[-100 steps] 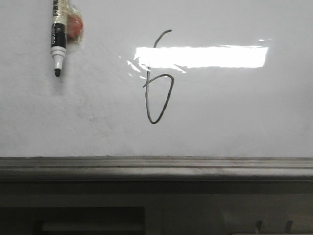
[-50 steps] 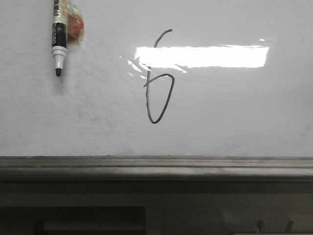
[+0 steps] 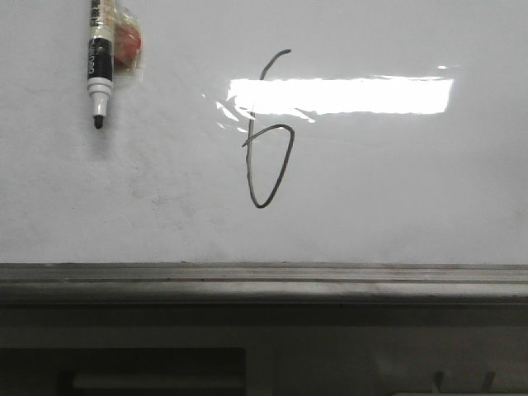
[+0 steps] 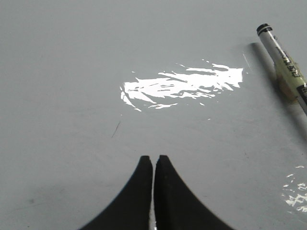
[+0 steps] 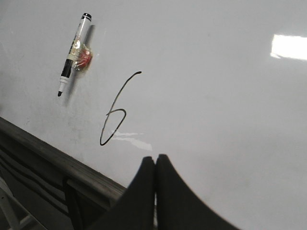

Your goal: Write number 6 on whiteboard

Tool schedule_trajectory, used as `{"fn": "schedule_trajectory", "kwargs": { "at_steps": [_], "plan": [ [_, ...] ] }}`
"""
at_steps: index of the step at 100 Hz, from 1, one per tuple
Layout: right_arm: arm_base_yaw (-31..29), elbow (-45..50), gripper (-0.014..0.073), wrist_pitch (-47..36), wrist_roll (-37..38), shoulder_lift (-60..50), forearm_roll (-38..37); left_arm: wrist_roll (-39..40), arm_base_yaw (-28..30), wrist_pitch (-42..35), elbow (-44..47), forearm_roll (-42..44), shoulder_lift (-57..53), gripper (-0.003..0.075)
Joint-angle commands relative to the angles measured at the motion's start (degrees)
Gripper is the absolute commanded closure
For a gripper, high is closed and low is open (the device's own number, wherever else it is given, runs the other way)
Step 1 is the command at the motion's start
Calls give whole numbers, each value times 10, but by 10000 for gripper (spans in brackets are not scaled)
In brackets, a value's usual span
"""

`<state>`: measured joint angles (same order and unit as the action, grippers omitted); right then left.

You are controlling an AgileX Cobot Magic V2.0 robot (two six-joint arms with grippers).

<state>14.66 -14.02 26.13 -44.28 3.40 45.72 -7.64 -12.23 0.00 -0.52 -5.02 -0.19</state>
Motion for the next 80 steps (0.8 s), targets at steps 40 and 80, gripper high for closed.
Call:
{"fn": "schedule_trajectory", "kwargs": {
  "at_steps": [40,80],
  "plan": [
    [-137,93,666,-241,206,-7,-359,8,2,-41,28,-6,-18,740],
    [-174,159,666,-246,292,-50,-468,8,2,-41,28,-6,-18,740]
  ]
}}
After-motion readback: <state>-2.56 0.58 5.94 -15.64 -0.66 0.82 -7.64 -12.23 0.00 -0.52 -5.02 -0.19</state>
